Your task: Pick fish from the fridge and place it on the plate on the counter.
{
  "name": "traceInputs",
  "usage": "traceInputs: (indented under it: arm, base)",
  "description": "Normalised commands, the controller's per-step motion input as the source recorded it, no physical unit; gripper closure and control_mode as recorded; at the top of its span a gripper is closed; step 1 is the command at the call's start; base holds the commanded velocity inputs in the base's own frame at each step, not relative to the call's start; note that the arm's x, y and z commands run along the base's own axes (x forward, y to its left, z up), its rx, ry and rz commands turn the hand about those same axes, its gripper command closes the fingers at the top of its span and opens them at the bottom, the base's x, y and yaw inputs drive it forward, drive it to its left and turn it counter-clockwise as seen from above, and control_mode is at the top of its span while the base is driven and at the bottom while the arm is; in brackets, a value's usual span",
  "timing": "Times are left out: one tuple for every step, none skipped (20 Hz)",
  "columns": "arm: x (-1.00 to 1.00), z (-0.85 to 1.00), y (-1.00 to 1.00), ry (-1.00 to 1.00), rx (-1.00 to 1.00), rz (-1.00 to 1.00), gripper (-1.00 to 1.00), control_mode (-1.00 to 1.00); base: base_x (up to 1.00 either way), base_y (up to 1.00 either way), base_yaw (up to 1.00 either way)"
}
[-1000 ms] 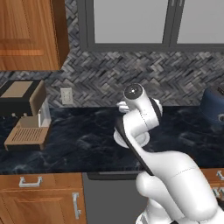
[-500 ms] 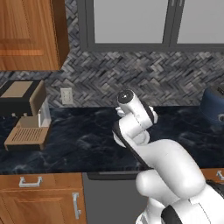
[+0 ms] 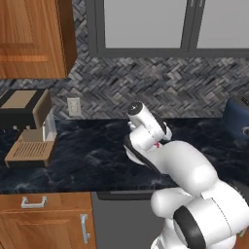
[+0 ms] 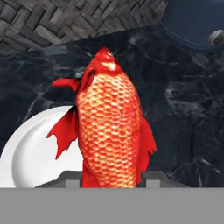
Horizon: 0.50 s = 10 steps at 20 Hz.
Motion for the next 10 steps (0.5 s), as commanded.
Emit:
traceInputs:
  arm:
    - [0.11,-0.29,0.0,0.1,0.0,-0.04,1.0,-1.0]
    - [0.12,-0.31,0.0,0.11,0.0,-0.04,1.0,-1.0]
    - [0.11,-0.36,0.0,0.13,0.0,-0.04,1.0,-1.0]
    - [0.14,-0.39,0.0,0.12,0.0,-0.03,1.0,-1.0]
    - [0.16,-0.42,0.0,0.13,0.0,-0.03,1.0,-1.0]
    - [0.17,-0.46,0.0,0.12,0.0,-0.03,1.0,-1.0]
    - [0.17,-0.48,0.0,0.12,0.0,-0.03,1.0,-1.0]
    - [0.17,-0.51,0.0,0.11,0.0,-0.03,1.0,-1.0]
    - [0.18,-0.54,0.0,0.12,0.0,-0.03,1.0,-1.0]
    - [0.18,-0.56,0.0,0.12,0.0,-0.03,1.0,-1.0]
  base:
    - [0.0,0.0,0.0]
    - [0.0,0.0,0.0]
    - [0.0,0.0,0.0]
    - [0.0,0.0,0.0]
    - [0.0,0.0,0.0]
    - [0.0,0.0,0.0]
    - [0.0,0.0,0.0]
    - [0.0,0.0,0.0]
    - [0.0,0.0,0.0]
    - [0.0,0.0,0.0]
